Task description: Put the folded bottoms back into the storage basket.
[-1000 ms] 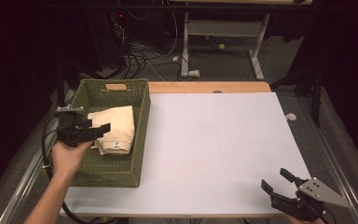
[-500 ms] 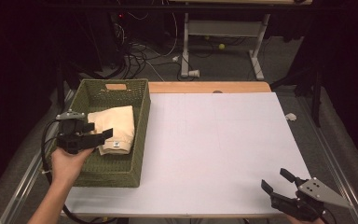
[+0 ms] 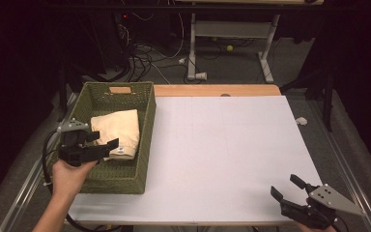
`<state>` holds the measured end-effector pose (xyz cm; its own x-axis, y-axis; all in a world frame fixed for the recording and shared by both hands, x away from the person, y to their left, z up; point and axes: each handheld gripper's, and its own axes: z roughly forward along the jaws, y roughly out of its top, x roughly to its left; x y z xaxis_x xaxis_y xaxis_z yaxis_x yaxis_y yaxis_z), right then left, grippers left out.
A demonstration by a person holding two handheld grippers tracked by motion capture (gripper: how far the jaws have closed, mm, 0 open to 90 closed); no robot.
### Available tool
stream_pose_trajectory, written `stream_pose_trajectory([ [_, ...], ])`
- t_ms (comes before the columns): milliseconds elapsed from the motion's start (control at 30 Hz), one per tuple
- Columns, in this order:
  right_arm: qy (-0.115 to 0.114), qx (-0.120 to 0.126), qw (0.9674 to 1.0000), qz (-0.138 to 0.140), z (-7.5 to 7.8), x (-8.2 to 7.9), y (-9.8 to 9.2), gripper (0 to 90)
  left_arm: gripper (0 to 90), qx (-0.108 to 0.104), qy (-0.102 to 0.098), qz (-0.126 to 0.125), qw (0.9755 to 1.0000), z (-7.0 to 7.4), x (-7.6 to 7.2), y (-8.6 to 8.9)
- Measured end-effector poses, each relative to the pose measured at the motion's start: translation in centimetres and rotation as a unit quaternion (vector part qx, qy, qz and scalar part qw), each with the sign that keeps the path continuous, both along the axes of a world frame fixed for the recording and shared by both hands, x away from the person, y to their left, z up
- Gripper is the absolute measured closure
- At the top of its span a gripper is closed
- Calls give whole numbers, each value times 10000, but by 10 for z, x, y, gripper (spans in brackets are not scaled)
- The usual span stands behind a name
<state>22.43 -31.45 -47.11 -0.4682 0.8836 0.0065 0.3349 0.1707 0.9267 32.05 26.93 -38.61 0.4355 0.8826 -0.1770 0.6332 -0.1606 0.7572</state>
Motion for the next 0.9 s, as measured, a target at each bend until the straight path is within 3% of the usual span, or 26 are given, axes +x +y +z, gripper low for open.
stream_pose_trajectory([
  [900, 3, -9, 10000, -6, 0, 0, 0, 231, 213, -64, -276, -6, 9996, -11, -31, 1],
])
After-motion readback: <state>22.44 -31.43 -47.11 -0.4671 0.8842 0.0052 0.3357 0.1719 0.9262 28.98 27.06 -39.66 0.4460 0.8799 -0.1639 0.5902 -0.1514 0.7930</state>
